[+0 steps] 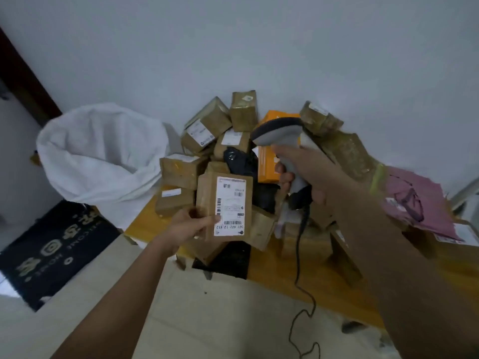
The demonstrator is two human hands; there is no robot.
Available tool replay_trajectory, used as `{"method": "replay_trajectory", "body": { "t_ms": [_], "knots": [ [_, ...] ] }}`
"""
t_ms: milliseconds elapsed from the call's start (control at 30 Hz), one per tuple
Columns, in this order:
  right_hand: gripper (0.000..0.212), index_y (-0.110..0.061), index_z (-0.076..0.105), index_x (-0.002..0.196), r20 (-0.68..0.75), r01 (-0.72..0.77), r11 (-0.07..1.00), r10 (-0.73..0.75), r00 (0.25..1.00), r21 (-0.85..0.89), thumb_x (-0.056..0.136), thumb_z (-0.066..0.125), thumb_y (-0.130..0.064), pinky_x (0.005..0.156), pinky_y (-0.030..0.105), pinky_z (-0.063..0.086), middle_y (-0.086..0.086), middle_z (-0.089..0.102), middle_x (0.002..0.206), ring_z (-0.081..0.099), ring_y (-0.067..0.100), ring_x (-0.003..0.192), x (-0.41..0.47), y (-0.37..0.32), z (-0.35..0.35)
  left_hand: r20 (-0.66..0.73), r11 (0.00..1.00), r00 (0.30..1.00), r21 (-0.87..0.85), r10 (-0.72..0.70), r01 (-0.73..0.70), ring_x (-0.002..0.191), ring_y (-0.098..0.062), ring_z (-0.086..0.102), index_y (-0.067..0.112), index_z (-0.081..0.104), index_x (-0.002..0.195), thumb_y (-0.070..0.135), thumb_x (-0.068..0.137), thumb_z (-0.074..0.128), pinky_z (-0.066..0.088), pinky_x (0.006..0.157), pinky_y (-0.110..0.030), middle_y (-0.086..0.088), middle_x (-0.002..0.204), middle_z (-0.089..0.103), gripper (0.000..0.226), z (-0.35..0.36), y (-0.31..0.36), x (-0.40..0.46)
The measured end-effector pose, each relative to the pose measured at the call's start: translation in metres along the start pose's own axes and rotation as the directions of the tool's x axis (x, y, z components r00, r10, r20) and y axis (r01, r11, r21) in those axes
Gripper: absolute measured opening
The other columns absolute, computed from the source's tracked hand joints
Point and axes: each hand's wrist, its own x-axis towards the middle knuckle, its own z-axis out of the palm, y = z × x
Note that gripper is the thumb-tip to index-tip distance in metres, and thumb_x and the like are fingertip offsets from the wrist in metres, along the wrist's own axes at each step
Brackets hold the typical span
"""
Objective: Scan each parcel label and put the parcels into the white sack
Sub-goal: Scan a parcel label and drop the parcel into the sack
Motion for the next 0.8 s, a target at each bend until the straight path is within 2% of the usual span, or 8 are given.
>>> {"method": "replay_trajectory", "body": {
  "t_ms": [133, 233, 300, 400, 500, 633, 700, 800],
  "knots": [
    [0.025, -0.017, 0.052, 0.096, 0.084, -0.013, 0.996, 0.005, 0.996, 0.088, 0.092, 0.063, -0.039, 0.043, 0.024, 0.038, 0.002, 0.05, 0.062, 0.039, 0.011, 0.044, 0.018, -0.008, 0.042, -0.075, 0.98, 0.996, -0.194, -0.055, 0.04, 0.095, -0.016, 0.068, 0.027, 0.06, 0.101, 0.04, 0.079, 0.077, 0.052, 0.073, -0.028, 0.001, 0.105, 0.073, 0.031, -0.03, 0.004, -0.004],
    [0.026, -0.014, 0.05, 0.094, 0.081, -0.008, 0.992, -0.002, 0.997, 0.128, 0.092, 0.064, -0.037, 0.042, 0.022, 0.037, 0.002, 0.049, 0.061, 0.039, 0.011, 0.044, 0.037, -0.013, 0.064, -0.125, 0.97, 0.989, -0.238, -0.084, 0.053, 0.097, -0.019, 0.068, 0.021, 0.063, 0.109, 0.044, 0.079, 0.075, 0.053, 0.079, -0.032, -0.001, 0.104, 0.074, 0.04, -0.053, 0.011, 0.005],
    [0.026, -0.011, 0.052, 0.093, 0.037, 0.046, 0.988, -0.052, 0.998, 0.148, 0.091, 0.067, -0.033, 0.043, 0.022, 0.039, 0.002, 0.051, 0.061, 0.041, 0.01, 0.044, 0.054, -0.017, 0.074, -0.134, 0.957, 0.986, -0.284, -0.096, 0.055, 0.095, -0.021, 0.07, 0.015, 0.065, 0.114, 0.047, 0.08, 0.074, 0.055, 0.075, -0.031, -0.001, 0.101, 0.075, 0.048, -0.068, 0.02, 0.014],
    [0.023, -0.009, 0.058, 0.085, -0.051, 0.102, 0.979, -0.095, 0.994, 0.174, 0.089, 0.07, -0.028, 0.045, 0.025, 0.041, 0.004, 0.057, 0.065, 0.043, 0.01, 0.044, 0.082, -0.022, 0.081, -0.123, 0.923, 0.99, -0.385, -0.064, 0.012, 0.099, -0.026, 0.069, 0.016, 0.068, 0.115, 0.048, 0.083, 0.069, 0.058, 0.079, -0.037, -0.007, 0.106, 0.075, 0.045, -0.082, 0.04, 0.029],
    [0.026, -0.009, 0.063, 0.1, -0.095, 0.131, 0.972, -0.114, 0.989, 0.194, 0.088, 0.072, -0.03, 0.045, 0.025, 0.043, 0.005, 0.07, 0.079, 0.045, 0.009, 0.045, 0.114, -0.029, 0.087, -0.088, 0.787, 0.996, -0.615, -0.01, -0.047, 0.105, -0.037, 0.067, 0.018, 0.058, 0.127, 0.038, 0.085, 0.069, 0.053, 0.093, -0.054, -0.016, 0.114, 0.07, 0.049, -0.094, 0.067, 0.052],
    [0.039, -0.009, 0.063, 0.104, -0.121, 0.143, 0.965, -0.118, 0.986, 0.221, 0.082, 0.076, -0.038, 0.052, 0.026, 0.047, 0.017, 0.07, 0.108, 0.047, 0.011, 0.053, 0.155, -0.05, 0.097, -0.091, 0.566, 0.995, -0.818, 0.051, -0.104, 0.098, -0.05, 0.066, 0.024, 0.039, 0.14, 0.027, 0.073, 0.077, 0.058, 0.07, -0.054, -0.026, 0.129, 0.055, 0.077, -0.109, 0.114, 0.092],
    [0.049, -0.006, 0.062, 0.11, -0.113, 0.147, 0.968, -0.126, 0.986, 0.204, 0.08, 0.077, -0.042, 0.052, 0.027, 0.046, 0.018, 0.069, 0.1, 0.047, 0.011, 0.052, 0.168, -0.058, 0.104, -0.091, 0.514, 0.991, -0.849, 0.093, -0.126, 0.101, -0.051, 0.065, 0.029, 0.036, 0.141, 0.024, 0.072, 0.08, 0.059, 0.069, -0.053, -0.027, 0.133, 0.051, 0.082, -0.112, 0.132, 0.11],
    [0.058, -0.002, 0.062, 0.114, -0.09, 0.15, 0.963, -0.133, 0.987, 0.222, 0.076, 0.08, -0.042, 0.048, 0.025, 0.045, 0.003, 0.062, 0.07, 0.047, 0.009, 0.047, 0.189, -0.062, 0.114, -0.059, 0.499, 0.99, -0.859, 0.131, -0.117, 0.106, -0.048, 0.064, 0.028, 0.035, 0.141, 0.02, 0.065, 0.087, 0.056, 0.08, -0.058, -0.026, 0.134, 0.052, 0.093, -0.109, 0.147, 0.132]
  ]
}}
